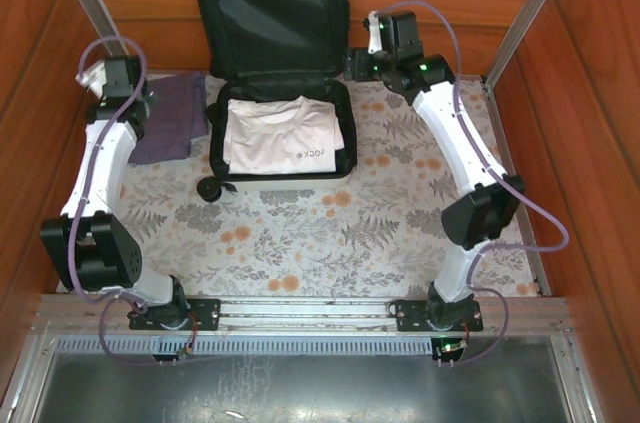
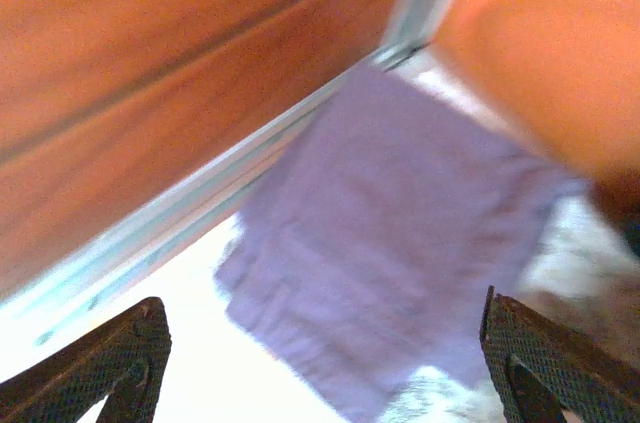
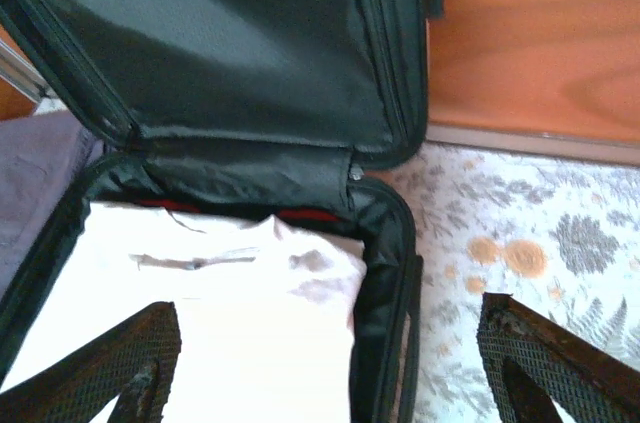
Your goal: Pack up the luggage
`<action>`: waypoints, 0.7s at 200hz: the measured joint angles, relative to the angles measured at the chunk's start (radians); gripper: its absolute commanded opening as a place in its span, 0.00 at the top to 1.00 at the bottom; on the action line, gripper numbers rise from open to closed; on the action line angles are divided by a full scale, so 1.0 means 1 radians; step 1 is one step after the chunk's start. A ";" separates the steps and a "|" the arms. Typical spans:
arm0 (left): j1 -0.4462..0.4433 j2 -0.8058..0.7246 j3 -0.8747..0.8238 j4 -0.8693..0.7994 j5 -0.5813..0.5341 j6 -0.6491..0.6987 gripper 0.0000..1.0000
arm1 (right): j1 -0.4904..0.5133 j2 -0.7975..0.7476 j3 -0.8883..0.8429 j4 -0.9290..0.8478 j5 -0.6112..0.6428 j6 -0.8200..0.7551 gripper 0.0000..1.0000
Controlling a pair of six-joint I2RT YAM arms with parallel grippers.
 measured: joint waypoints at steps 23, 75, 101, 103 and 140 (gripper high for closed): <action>0.092 0.060 -0.084 -0.055 0.079 -0.123 0.15 | 0.000 -0.069 -0.166 0.022 0.019 0.000 0.13; 0.143 0.218 -0.045 -0.072 0.188 -0.232 0.16 | -0.001 -0.125 -0.372 0.036 0.051 0.001 0.13; 0.175 0.275 0.033 -0.066 0.214 -0.208 0.15 | -0.006 -0.149 -0.420 0.037 0.056 0.000 0.12; 0.179 0.278 0.040 -0.067 0.216 -0.203 0.15 | -0.006 -0.151 -0.422 0.038 0.056 0.000 0.12; 0.219 0.362 0.098 -0.060 0.232 -0.166 0.15 | -0.009 -0.171 -0.444 0.053 0.059 -0.009 0.11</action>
